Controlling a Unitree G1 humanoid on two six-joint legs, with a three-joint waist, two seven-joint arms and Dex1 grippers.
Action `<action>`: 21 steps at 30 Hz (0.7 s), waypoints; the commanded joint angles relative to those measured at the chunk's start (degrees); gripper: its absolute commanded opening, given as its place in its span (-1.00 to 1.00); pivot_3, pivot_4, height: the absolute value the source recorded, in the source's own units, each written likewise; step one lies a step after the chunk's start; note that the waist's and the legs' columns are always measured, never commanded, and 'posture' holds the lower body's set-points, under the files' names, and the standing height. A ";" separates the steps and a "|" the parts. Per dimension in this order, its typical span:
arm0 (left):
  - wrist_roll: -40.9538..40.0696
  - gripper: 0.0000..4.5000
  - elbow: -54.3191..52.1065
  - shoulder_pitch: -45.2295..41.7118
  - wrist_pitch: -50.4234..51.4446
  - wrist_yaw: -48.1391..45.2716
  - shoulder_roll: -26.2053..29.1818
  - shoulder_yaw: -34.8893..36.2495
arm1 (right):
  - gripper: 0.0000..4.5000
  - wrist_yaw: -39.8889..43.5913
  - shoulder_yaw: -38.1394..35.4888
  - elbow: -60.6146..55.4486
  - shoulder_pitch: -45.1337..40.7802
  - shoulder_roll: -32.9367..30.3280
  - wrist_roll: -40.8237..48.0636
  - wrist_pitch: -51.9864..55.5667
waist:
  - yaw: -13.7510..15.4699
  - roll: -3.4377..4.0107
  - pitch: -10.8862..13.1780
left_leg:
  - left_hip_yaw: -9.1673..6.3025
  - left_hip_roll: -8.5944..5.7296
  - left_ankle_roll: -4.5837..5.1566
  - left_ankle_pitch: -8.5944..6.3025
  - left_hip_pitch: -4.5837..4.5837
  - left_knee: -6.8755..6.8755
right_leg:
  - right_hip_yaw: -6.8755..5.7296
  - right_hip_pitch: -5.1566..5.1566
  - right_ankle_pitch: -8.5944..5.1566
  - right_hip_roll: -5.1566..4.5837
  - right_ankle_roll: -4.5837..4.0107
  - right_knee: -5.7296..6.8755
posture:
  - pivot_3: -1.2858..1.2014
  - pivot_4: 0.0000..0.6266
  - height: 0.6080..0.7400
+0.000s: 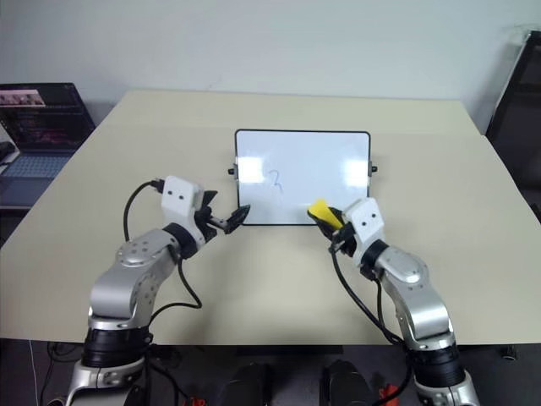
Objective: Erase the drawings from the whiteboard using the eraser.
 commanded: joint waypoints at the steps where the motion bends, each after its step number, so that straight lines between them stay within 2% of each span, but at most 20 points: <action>1: 0.80 1.00 -1.25 -2.13 -0.30 0.57 0.93 -0.36 | -0.52 0.48 2.22 1.64 -5.93 -1.53 -2.84 -1.61 | -0.01 0.00 0.00 | -0.02 0.00 0.00 0.00 0.00 0.00 | -0.01 0.00 0.00 0.01 0.00 0.00 | 0.03 -0.52 1.00; 7: 1.88 1.00 0.95 -3.72 -0.54 0.28 1.55 -1.08 | -0.52 0.55 5.80 10.96 -18.26 0.07 -5.67 -1.19 | -0.16 0.00 0.00 | 0.04 0.03 -0.01 0.00 0.00 -0.01 | 0.01 -0.02 0.01 0.03 -0.01 -0.01 | 0.03 -0.52 1.00; 14: 2.77 1.00 4.51 -4.30 -3.24 -1.42 2.34 -2.43 | -0.52 1.97 11.69 36.25 -36.92 4.60 -11.91 -7.24 | -0.07 -0.01 0.00 | 0.04 0.02 -0.01 0.00 -0.01 0.00 | -0.02 -0.05 0.02 0.00 -0.03 0.00 | 0.03 -0.52 1.00; 21: 3.33 1.00 5.53 -3.50 -5.01 -2.25 2.54 -2.82 | -0.52 1.16 14.45 55.66 -45.96 7.48 -16.96 -16.40 | 0.06 -0.01 0.00 | 0.04 -0.01 -0.01 0.00 -0.06 -0.03 | -0.04 -0.08 0.02 -0.07 -0.03 -0.03 | 0.03 -0.52 1.00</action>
